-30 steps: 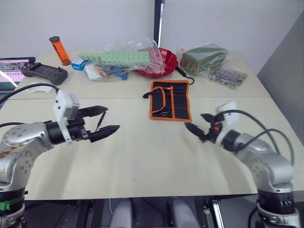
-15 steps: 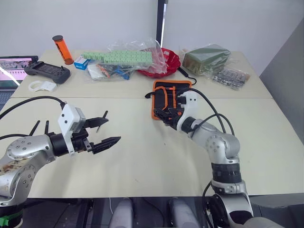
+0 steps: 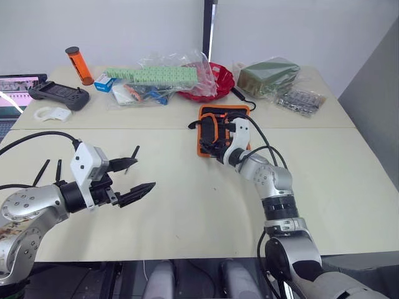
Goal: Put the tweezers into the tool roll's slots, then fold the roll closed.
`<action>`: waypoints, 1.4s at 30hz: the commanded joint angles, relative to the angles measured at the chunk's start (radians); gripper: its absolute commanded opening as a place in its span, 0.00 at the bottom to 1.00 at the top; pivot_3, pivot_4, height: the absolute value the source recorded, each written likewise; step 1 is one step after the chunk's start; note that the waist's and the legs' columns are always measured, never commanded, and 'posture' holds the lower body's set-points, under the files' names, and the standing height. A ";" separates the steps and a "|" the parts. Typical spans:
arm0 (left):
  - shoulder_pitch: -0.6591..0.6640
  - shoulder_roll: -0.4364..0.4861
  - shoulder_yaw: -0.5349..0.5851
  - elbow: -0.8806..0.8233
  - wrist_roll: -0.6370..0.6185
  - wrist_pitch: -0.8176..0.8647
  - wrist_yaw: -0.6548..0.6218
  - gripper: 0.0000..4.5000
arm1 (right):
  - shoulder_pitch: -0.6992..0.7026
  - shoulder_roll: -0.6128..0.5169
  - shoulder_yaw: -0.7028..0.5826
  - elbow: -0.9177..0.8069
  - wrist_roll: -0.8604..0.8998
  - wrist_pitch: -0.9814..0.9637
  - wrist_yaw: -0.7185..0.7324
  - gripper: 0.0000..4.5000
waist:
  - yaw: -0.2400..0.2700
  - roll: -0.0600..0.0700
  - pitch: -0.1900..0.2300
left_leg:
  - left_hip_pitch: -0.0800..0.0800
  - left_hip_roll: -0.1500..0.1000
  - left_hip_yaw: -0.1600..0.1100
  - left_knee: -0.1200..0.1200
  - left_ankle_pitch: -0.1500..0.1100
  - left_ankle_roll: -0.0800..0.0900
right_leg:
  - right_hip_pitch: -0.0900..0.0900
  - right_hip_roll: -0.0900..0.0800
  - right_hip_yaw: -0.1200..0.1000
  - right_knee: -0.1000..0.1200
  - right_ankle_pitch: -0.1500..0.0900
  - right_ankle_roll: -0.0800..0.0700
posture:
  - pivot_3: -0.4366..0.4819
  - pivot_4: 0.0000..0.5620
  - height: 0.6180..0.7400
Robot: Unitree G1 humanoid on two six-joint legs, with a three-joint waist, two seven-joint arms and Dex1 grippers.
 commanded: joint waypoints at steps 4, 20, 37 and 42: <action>0.011 0.010 0.038 -0.028 0.000 -0.024 -0.003 1.00 | -0.078 0.010 -0.045 0.140 -0.006 -0.102 0.040 0.83 | 0.000 0.000 0.000 | 0.000 0.000 0.000 0.000 0.000 0.000 | 0.000 0.000 0.000 0.000 0.000 0.000 | 0.48 0.27 1.00; 0.025 0.082 0.062 0.019 0.004 -0.019 -0.075 1.00 | -0.068 -0.008 0.059 0.161 -0.060 -0.094 0.240 0.01 | -0.005 0.000 0.000 | 0.002 0.000 0.000 0.000 0.000 0.000 | 0.001 0.000 0.000 0.000 0.000 0.000 | 0.48 0.27 1.00; -0.041 0.093 -0.001 0.133 0.062 -0.087 -0.140 1.00 | 0.100 -0.209 0.413 -0.372 -0.117 0.124 0.567 0.01 | -0.015 0.000 0.000 | -0.001 0.001 0.000 -0.001 0.000 0.000 | -0.003 0.000 0.000 0.000 0.000 0.000 | 0.48 0.27 1.00; -0.053 0.094 -0.018 0.144 0.062 -0.090 -0.158 1.00 | 0.128 -0.280 0.412 -0.488 -0.060 0.225 0.631 0.01 | -0.011 0.000 0.000 | -0.001 0.000 0.000 -0.001 0.000 0.000 | -0.003 0.000 0.000 -0.001 0.000 0.000 | 0.48 0.27 1.00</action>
